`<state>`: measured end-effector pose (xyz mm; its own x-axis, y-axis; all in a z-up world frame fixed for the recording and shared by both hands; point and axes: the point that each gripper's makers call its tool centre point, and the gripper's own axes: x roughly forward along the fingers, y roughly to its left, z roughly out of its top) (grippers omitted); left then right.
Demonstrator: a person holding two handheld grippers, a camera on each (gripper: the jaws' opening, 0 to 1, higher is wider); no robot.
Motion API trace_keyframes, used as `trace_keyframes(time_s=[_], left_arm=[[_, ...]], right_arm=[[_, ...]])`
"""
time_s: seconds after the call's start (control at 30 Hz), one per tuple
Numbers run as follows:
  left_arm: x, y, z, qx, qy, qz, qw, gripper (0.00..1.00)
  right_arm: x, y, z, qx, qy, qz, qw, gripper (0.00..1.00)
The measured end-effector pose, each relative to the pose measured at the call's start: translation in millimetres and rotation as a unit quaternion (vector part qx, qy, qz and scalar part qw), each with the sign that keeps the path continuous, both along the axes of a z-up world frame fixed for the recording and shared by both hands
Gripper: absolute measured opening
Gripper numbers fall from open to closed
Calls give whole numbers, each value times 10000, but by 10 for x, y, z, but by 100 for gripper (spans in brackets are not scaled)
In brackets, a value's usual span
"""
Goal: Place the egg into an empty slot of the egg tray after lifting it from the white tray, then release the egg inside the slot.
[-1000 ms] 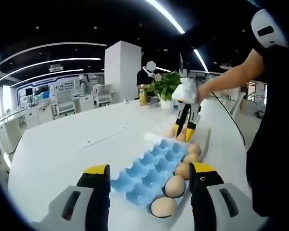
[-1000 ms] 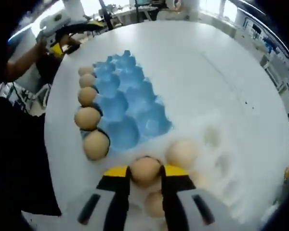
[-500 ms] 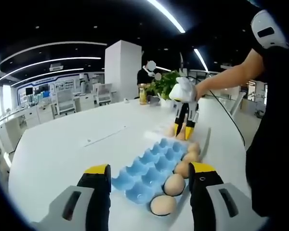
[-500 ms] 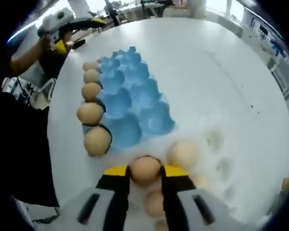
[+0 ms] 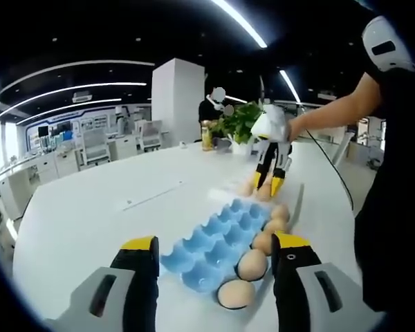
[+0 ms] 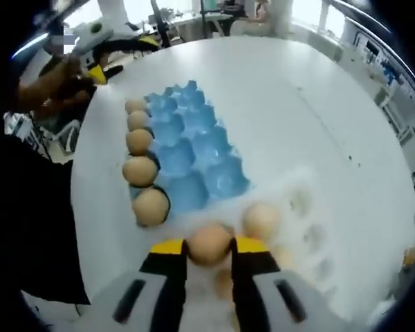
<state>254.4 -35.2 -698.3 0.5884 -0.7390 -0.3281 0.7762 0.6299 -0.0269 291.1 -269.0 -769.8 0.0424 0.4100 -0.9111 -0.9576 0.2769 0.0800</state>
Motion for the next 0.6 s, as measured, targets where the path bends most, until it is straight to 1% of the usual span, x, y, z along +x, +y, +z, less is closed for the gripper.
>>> trace_keyframes(time_s=[0.07, 0.27, 0.33, 0.4, 0.47, 0.6], left_arm=[[8, 0, -12, 7, 14, 2, 10000, 67], [9, -32, -17, 54, 4, -46, 10000, 67], [7, -33, -27, 81, 7, -54, 10000, 67], [4, -32, -31, 86, 13, -55, 9999, 67], [6, -28, -33, 92, 13, -42, 9999, 69], [4, -20, -41, 88, 27, -36, 10000, 69]], right_arm=[[-40, -27, 35, -3, -63, 79, 9999, 24], [-27, -6, 44, 50, -106, 72, 9999, 24], [-22, 46, 59, 88, -164, 116, 9998, 24], [-18, 89, 79, 136, -157, 143, 9997, 24], [-19, 150, 95, 196, -185, 185, 9995, 24], [-42, 226, 79, 207, -175, 281, 9992, 24]])
